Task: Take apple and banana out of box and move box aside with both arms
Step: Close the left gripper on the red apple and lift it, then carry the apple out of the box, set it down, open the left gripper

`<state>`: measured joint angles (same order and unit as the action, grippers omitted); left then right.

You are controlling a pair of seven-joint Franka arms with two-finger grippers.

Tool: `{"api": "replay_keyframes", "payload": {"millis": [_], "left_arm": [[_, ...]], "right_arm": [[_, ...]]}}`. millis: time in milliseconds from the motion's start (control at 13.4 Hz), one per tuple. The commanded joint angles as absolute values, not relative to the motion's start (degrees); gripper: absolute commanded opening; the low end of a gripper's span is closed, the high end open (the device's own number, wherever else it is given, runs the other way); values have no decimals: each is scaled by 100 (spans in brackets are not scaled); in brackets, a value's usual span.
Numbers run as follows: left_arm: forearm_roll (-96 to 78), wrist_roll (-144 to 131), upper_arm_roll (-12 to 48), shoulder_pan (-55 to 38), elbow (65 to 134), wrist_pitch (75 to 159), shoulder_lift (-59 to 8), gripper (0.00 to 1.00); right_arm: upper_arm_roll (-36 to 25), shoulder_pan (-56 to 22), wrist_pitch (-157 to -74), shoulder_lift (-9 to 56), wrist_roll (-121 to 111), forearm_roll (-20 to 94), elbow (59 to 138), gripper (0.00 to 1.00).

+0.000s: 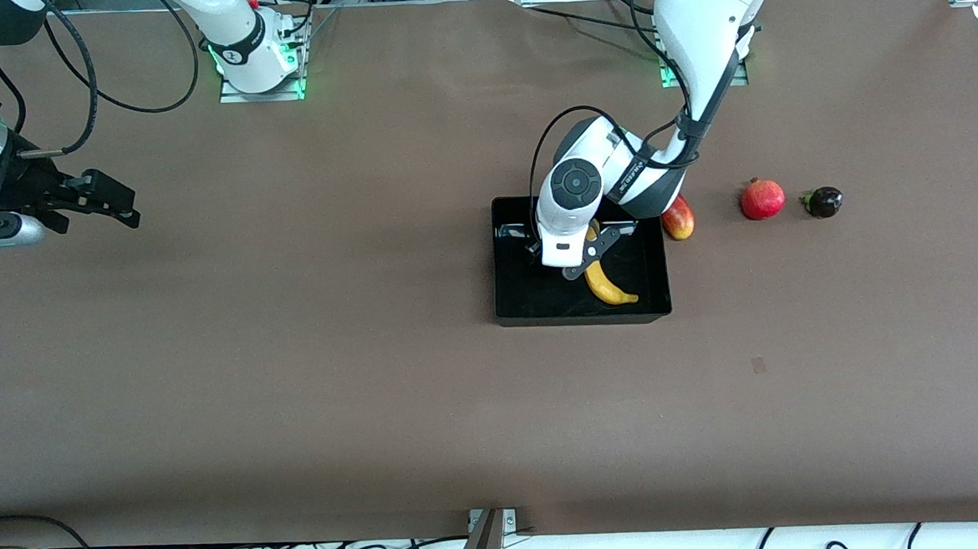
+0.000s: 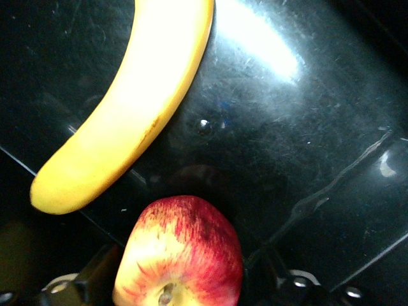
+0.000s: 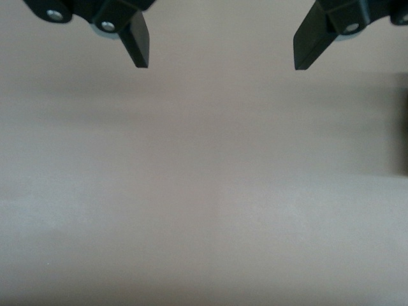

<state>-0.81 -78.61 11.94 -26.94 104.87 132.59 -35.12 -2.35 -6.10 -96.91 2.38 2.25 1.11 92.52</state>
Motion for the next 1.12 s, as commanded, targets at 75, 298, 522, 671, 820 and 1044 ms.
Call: {"api": "replay_keyframes", "payload": {"millis": [75,298,522,671,820,1044], "left_arm": [[70,-8025,1213,-2681,10529,13359,-3507,0],[79,-7928,1239,-2576,10451,13202,-3376,0],[79,-7657,1449,-2024,9952,11915,-2911,0],[18,-7043,1450,-1611,9538,10903,-2551,0],[-44,-6166,1459,-1084,9317,10330,-2181,0],[69,-4208,1450,-170,9325,9880,-1960,0]], "right_arm": [[-202,-606,-9659,264,229,26,9158,100],[-202,-606,-9659,264,229,26,9158,100],[-202,-598,-9659,264,229,26,9158,100],[-211,-598,-9650,264,229,26,9158,100],[-211,-598,-9650,264,229,26,9158,100],[-211,-598,-9650,264,229,26,9158,100]]}}
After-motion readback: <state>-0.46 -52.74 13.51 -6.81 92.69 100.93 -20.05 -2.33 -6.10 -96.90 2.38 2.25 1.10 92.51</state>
